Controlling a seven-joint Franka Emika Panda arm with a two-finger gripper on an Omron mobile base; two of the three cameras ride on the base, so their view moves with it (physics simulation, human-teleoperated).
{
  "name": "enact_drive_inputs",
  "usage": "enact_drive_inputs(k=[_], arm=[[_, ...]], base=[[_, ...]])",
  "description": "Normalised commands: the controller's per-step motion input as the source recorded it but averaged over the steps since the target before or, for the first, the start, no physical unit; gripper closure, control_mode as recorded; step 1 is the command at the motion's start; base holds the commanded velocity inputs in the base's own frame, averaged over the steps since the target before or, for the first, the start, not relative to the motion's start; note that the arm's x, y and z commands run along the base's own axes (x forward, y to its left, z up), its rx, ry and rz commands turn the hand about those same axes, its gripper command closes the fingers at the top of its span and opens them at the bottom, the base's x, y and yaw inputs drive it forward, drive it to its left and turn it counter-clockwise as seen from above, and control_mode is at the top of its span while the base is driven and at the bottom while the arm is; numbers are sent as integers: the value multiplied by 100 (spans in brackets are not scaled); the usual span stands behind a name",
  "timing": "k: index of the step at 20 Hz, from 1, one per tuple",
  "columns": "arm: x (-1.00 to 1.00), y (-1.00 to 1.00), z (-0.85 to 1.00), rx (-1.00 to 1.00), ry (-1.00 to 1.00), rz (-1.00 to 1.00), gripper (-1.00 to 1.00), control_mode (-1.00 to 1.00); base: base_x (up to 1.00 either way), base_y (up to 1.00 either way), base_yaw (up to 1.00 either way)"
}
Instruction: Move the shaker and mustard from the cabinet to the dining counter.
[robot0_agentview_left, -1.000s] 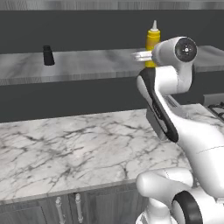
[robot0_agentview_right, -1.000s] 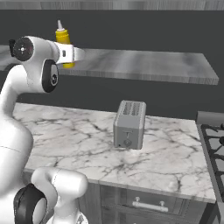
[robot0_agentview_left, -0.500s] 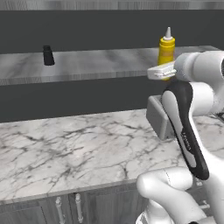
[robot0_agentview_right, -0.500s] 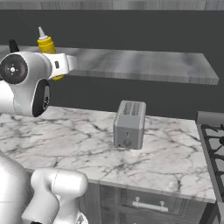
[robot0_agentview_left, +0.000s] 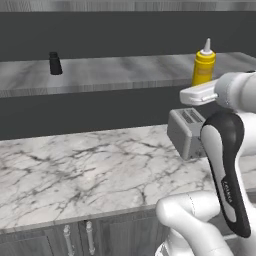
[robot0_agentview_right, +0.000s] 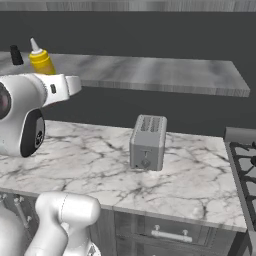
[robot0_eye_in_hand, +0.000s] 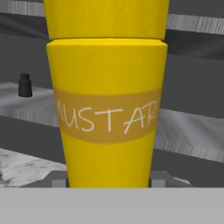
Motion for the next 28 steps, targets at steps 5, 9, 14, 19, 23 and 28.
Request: enact_drive_inputs(k=[5,9,14,19,23,28], arm=[[-32,-16,0,7,-1,0,100,-100],[-6,-5,0,4,0,0,100,-100],[0,0,0,0,0,0,100,-100],[0,0,0,0,0,0,100,-100],[0,0,0,0,0,0,100,-100],[0,0,0,0,0,0,100,100]], base=[[0,0,0],[0,0,0],[0,0,0],[0,0,0],[0,0,0],[-11,-3,-3]])
